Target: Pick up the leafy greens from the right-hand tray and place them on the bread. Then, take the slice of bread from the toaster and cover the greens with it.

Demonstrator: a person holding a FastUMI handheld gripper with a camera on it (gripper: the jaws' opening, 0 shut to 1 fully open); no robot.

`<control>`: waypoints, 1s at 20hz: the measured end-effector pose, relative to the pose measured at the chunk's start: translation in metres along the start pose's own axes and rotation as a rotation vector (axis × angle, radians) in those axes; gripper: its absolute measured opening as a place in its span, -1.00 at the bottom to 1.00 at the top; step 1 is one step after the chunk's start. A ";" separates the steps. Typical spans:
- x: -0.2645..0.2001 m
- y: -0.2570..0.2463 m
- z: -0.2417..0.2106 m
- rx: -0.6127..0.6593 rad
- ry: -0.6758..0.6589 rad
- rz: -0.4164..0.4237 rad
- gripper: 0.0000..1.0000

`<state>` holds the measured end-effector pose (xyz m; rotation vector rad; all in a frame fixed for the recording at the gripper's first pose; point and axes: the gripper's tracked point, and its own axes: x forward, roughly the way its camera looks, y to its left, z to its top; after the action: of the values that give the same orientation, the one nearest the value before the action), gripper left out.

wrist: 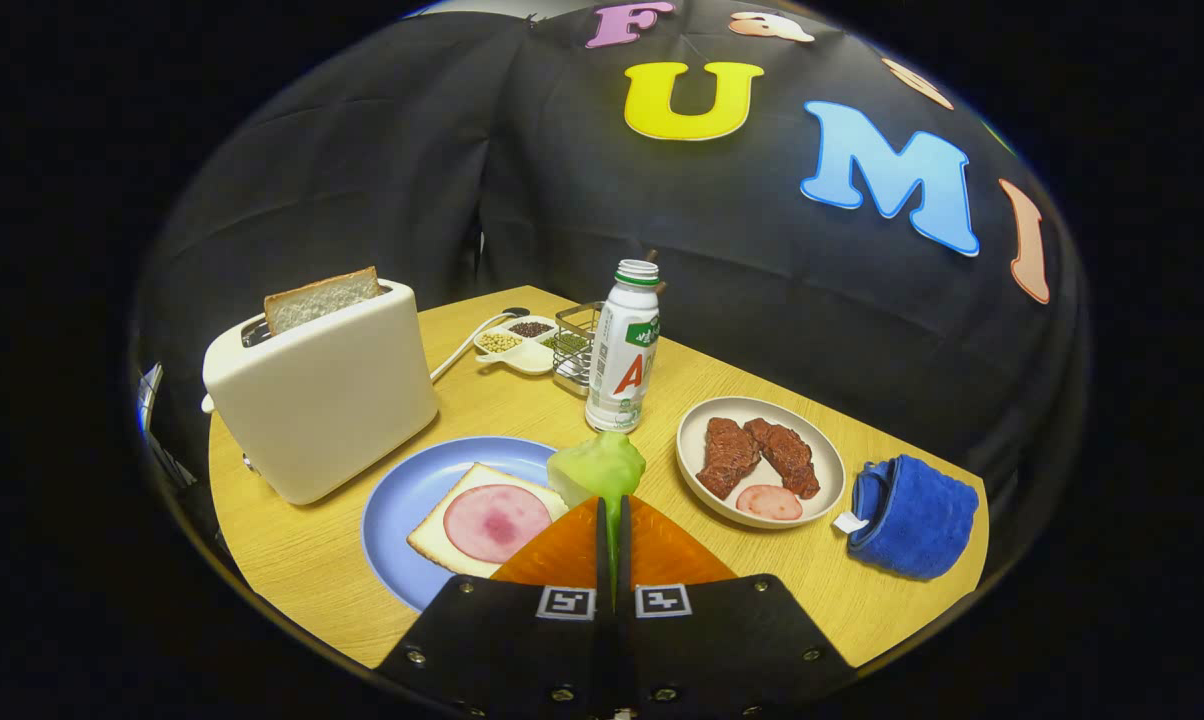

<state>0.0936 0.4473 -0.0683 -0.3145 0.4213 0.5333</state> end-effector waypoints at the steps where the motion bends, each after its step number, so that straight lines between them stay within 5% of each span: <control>1: 0.004 0.005 0.001 -0.006 -0.001 0.003 -0.99; 8: 0.031 0.047 -0.008 -0.042 0.016 0.069 -0.96; 13: 0.039 0.084 -0.020 0.044 0.069 0.198 -0.64; 18: 0.042 0.085 -0.015 0.033 0.059 0.190 -0.64; 20: 0.041 0.078 -0.011 0.015 0.037 0.155 -0.41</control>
<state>0.0797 0.5244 -0.1107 -0.2785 0.4874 0.6758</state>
